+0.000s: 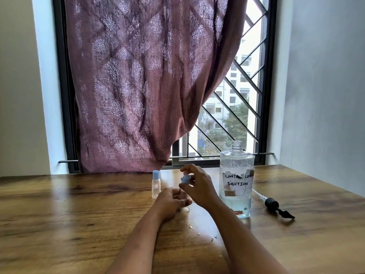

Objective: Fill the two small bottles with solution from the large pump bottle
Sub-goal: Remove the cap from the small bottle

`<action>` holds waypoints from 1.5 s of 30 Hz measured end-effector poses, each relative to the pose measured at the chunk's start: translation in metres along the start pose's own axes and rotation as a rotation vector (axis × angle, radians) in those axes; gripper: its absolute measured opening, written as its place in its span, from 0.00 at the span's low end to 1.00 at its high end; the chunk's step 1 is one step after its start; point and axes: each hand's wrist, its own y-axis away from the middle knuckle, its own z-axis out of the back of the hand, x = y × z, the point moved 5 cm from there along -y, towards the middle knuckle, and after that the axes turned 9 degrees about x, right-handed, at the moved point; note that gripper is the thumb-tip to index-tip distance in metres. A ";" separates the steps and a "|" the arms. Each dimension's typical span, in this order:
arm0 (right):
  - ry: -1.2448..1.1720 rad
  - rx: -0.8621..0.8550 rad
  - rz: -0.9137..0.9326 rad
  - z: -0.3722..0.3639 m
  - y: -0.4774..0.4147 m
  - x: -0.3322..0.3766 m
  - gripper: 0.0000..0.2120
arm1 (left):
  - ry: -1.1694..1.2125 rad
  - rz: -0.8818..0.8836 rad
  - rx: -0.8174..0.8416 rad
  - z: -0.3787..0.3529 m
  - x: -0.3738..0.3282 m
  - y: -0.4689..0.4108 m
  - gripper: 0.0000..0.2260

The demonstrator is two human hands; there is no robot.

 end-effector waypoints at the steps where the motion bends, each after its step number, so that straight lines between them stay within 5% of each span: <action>1: 0.003 0.005 -0.007 0.000 0.000 -0.001 0.18 | -0.007 0.000 -0.006 0.000 0.000 0.000 0.13; 12: -0.164 0.019 -0.062 0.000 0.000 -0.003 0.18 | -0.069 -0.009 -0.032 -0.005 -0.013 0.006 0.10; 19: -0.181 0.013 -0.052 0.000 0.001 -0.008 0.20 | -0.013 -0.143 -0.090 0.001 -0.025 0.008 0.23; 27: -0.178 0.011 -0.026 -0.001 0.000 -0.009 0.22 | -0.001 -0.216 -0.278 0.011 -0.030 0.013 0.08; 32: -0.171 0.054 -0.088 -0.002 0.002 -0.012 0.26 | -0.038 -0.194 -0.330 0.016 -0.025 0.011 0.05; 38: 0.065 0.367 -0.302 -0.021 0.013 -0.030 0.24 | -0.086 -0.162 -0.444 0.020 -0.027 0.019 0.05; 45: 0.060 0.297 -0.357 -0.018 0.017 -0.036 0.19 | -0.162 0.072 -0.575 0.036 -0.021 0.044 0.08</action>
